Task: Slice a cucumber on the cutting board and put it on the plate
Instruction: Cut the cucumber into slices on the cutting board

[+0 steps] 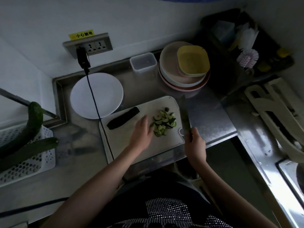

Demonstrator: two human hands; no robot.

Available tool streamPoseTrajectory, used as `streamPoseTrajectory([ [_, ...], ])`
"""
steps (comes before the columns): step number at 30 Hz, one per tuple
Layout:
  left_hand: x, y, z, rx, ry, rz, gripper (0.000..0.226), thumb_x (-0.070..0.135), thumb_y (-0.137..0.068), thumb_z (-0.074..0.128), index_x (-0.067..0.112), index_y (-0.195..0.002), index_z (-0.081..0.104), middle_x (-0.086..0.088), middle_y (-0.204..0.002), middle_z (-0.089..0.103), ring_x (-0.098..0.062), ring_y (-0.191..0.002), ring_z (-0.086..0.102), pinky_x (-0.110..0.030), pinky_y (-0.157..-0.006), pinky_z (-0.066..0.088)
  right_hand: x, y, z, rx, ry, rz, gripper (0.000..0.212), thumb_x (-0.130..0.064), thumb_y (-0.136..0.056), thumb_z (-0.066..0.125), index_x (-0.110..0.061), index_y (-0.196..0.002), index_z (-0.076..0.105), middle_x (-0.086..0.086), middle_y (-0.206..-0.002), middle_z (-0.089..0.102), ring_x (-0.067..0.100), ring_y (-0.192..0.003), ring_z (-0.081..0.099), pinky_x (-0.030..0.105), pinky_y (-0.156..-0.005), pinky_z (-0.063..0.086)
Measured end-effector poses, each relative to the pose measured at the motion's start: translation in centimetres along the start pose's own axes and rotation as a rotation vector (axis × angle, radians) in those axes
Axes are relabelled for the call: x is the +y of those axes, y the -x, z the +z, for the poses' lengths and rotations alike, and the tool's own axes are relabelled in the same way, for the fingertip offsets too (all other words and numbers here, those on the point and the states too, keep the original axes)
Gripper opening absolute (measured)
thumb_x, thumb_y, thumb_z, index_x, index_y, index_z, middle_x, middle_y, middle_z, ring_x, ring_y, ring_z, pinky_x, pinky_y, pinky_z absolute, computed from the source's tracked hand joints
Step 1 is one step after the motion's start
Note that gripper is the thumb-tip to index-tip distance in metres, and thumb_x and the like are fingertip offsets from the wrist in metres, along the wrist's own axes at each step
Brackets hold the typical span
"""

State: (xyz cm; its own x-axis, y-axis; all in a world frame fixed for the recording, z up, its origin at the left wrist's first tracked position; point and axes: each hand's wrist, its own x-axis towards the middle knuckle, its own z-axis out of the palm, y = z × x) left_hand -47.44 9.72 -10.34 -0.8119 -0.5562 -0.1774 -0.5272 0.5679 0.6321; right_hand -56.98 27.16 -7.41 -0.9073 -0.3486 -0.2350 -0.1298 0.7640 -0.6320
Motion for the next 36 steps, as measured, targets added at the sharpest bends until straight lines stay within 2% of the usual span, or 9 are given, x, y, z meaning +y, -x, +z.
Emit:
streamPoseTrajectory([
  [3,-1.1,0.7,1.7,-0.193,-0.528,0.137,0.083,0.044,-0.095,0.044,0.005,-0.149,-0.007,-0.011,-0.157,-0.008,-0.024,-0.145,-0.007,-0.039,-0.116,0.001,0.4,-1.8,-0.1,0.003,0.13,0.026,0.012,-0.021,-0.099,0.039,-0.014,-0.088,0.042,0.009,-0.071,0.057,0.032,-0.064,0.054,0.038,-0.052,0.043],
  [6,-0.8,-0.6,1.8,-0.196,-0.588,0.073,0.088,0.053,-0.094,0.039,0.006,-0.148,-0.011,-0.01,-0.157,-0.014,-0.023,-0.144,-0.013,-0.039,-0.115,-0.005,-0.1,-2.9,0.2,-0.062,0.244,0.013,0.009,-0.019,-0.099,0.038,-0.013,-0.093,0.042,0.005,-0.076,0.054,0.028,-0.064,0.05,0.031,-0.052,0.037],
  [12,-1.3,-1.9,2.2,-0.256,-0.683,0.014,0.085,0.062,-0.093,0.022,0.008,-0.148,-0.013,-0.008,-0.156,-0.018,-0.02,-0.143,-0.016,-0.038,-0.114,-0.01,-0.7,-1.9,1.8,-0.205,0.335,-0.093,0.005,-0.018,-0.1,0.036,-0.015,-0.1,0.04,0.015,-0.091,0.061,0.036,-0.078,0.06,0.035,-0.058,0.041],
  [16,-1.4,-1.5,2.4,-0.252,-0.629,-0.014,0.081,0.058,-0.095,0.021,0.008,-0.148,-0.014,-0.007,-0.155,-0.02,-0.02,-0.143,-0.016,-0.036,-0.116,-0.009,-0.5,-1.9,1.1,-0.172,0.314,-0.104,0.011,-0.023,-0.101,0.036,-0.014,-0.097,0.04,0.015,-0.088,0.062,0.037,-0.076,0.058,0.034,-0.058,0.037],
  [18,-2.1,-1.1,2.0,-0.201,-0.594,0.045,0.081,0.053,-0.096,0.03,0.005,-0.149,-0.006,-0.008,-0.156,-0.012,-0.022,-0.145,-0.007,-0.036,-0.116,-0.005,-0.5,-2.5,0.7,-0.153,0.296,-0.087,0.012,-0.025,-0.101,0.037,-0.015,-0.093,0.038,0.015,-0.085,0.062,0.033,-0.068,0.052,0.033,-0.057,0.034],
  [21,-4.0,-0.9,0.7,0.054,-0.545,0.122,0.07,0.035,-0.089,0.056,-0.004,-0.142,0.031,-0.019,-0.15,0.03,-0.031,-0.137,0.032,-0.041,-0.113,0.02,-0.8,-3.2,0.5,-0.183,0.36,-0.118,0.013,-0.024,-0.1,0.036,-0.018,-0.089,0.034,0.013,-0.083,0.061,0.028,-0.063,0.046,0.032,-0.056,0.036],
  [26,-6.9,-1.9,-3.0,0.087,-0.519,-0.158,0.056,0.017,-0.089,0.061,-0.009,-0.135,0.041,-0.028,-0.132,0.046,-0.043,-0.12,0.045,-0.051,-0.095,0.04,-1.5,-3.4,0.4,-0.102,0.233,-0.113,0.01,-0.023,-0.1,0.036,-0.015,-0.096,0.04,0.007,-0.076,0.057,0.028,-0.062,0.05,0.032,-0.053,0.037],
  [33,-7.5,-1.3,-3.3,0.113,-0.518,-0.105,0.038,0.002,-0.067,0.08,-0.009,-0.099,0.063,-0.026,-0.091,0.06,-0.043,-0.076,0.058,-0.044,-0.056,0.05,-2.6,-2.0,1.2,-0.123,0.156,-0.168,0.015,-0.027,-0.1,0.037,-0.018,-0.088,0.038,0.008,-0.074,0.058,0.03,-0.063,0.055,0.039,-0.053,0.048],
  [36,-6.7,1.0,-2.8,0.276,-0.458,-0.082,0.036,0.009,-0.067,0.082,-0.007,-0.092,0.061,-0.023,-0.085,0.058,-0.041,-0.074,0.057,-0.043,-0.059,0.05,-3.3,-0.8,2.4,-0.151,0.118,-0.176,0.013,-0.026,-0.1,0.037,-0.022,-0.088,0.036,0.013,-0.074,0.054,0.034,-0.061,0.053,0.035,-0.052,0.04],
])
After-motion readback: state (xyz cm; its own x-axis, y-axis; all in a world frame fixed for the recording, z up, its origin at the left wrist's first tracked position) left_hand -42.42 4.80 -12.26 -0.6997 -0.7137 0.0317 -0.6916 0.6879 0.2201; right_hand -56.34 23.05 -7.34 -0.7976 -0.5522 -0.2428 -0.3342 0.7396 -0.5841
